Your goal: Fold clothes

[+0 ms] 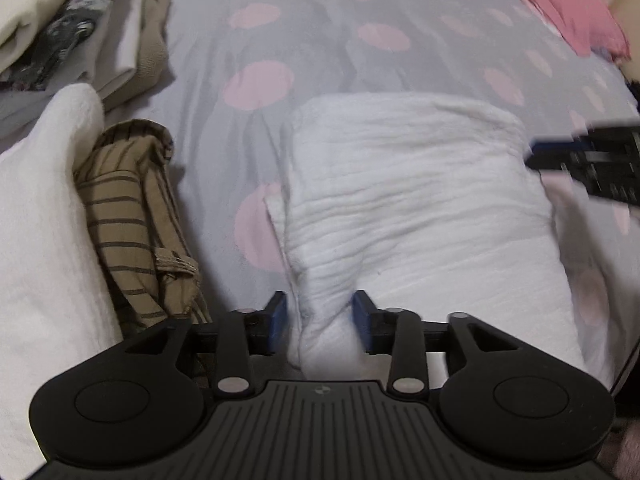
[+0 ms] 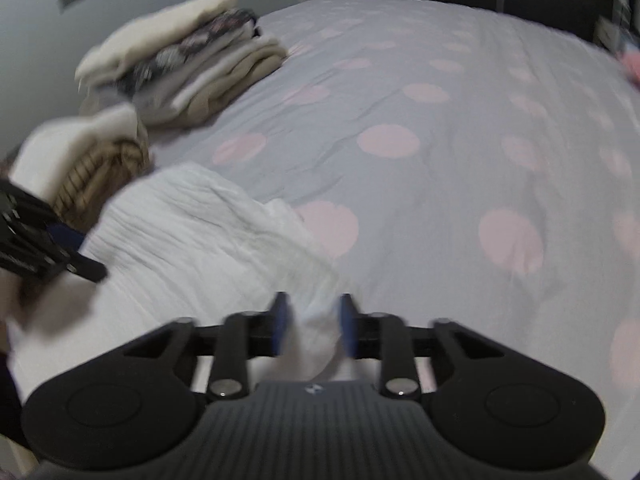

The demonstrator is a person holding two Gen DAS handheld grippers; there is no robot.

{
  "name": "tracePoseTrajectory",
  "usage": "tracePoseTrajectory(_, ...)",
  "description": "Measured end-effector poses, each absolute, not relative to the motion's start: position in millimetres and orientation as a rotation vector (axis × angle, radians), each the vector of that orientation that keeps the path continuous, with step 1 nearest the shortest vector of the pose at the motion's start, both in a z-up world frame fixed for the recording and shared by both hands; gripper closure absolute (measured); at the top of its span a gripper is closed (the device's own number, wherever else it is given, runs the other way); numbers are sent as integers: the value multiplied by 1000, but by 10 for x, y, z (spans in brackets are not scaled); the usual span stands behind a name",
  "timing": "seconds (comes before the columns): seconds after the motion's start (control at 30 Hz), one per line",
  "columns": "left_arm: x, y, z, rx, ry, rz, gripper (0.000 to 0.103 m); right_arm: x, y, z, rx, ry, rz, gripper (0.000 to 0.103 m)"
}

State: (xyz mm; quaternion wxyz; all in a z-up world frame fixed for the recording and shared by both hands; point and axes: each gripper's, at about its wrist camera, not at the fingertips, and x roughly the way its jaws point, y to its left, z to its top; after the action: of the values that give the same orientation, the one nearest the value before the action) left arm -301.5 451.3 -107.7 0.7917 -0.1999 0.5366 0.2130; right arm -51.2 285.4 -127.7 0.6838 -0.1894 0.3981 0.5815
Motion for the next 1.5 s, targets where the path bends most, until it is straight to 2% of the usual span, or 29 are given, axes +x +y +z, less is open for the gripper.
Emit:
tracePoseTrajectory(0.07, -3057, 4518, -1034, -448, 1120, 452, 51, -563, 2701, -1263, -357, 941, 1273, 55)
tracePoseTrajectory(0.27, -3207, 4413, -1015, -504, 1104, 450, 49, -806, 2339, -1397, -185, 1119, 1227, 50)
tracePoseTrajectory(0.43, -3352, 4367, -1101, -528, 1109, 448, 46, -1084, 2079, -1563, -105, 1201, 1193, 38)
tracePoseTrajectory(0.63, -3372, 4448, -1248, -592, 1026, 446, 45, -1089, 2036, -1689, -3, 1212, 1130, 37)
tracePoseTrajectory(1.07, -3194, 4528, -1574, -619, 1019, 438, 42, -896, 2278, -2004, 152, 1239, 1099, 36)
tracePoseTrajectory(1.17, -3160, 4514, -1581, -601, 1018, 430, 44, -960, 2409, -1991, 112, 1205, 1127, 43)
tracePoseTrajectory(1.23, -3147, 4492, -1584, -581, 1013, 419, 49, -996, 2480, -1979, 79, 1179, 1136, 56)
tracePoseTrajectory(1.3, -3135, 4453, -1574, -547, 1004, 400, 57, -998, 2510, -1977, 77, 1172, 1142, 66)
tracePoseTrajectory(1.33, -3137, 4440, -1564, -540, 999, 397, 58, -994, 2514, -1972, 83, 1175, 1147, 70)
tracePoseTrajectory(1.5, -3161, 4390, -1484, -510, 972, 375, 75, -1020, 2491, -1845, 78, 1147, 1170, 77)
